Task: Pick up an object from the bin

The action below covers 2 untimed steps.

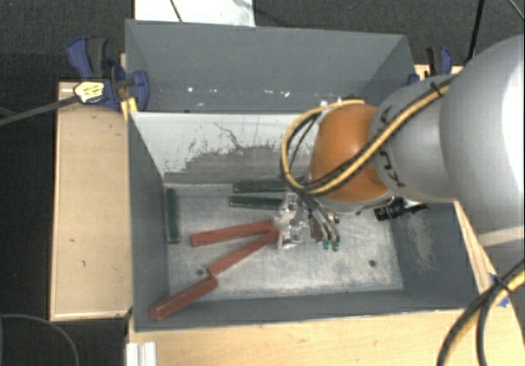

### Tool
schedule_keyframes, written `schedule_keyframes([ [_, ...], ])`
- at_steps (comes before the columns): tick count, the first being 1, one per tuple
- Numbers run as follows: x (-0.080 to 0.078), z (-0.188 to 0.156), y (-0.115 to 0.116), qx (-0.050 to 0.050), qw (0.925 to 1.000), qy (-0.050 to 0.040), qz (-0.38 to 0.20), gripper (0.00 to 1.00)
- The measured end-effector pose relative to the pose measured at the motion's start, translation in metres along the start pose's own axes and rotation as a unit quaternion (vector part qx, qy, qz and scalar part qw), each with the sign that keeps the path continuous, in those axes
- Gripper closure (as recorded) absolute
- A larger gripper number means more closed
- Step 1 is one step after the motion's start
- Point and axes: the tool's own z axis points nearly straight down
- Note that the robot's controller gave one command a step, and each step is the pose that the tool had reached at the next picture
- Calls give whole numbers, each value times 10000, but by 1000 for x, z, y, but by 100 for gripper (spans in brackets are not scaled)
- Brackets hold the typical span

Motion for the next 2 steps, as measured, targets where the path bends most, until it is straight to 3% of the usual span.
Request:
schedule_keyframes([
  [1, 0, 0, 0, 1, 10000, 0, -10, 100],
  [2, -31, -158, 16, 8, 9997, 58, 230, 100],
])
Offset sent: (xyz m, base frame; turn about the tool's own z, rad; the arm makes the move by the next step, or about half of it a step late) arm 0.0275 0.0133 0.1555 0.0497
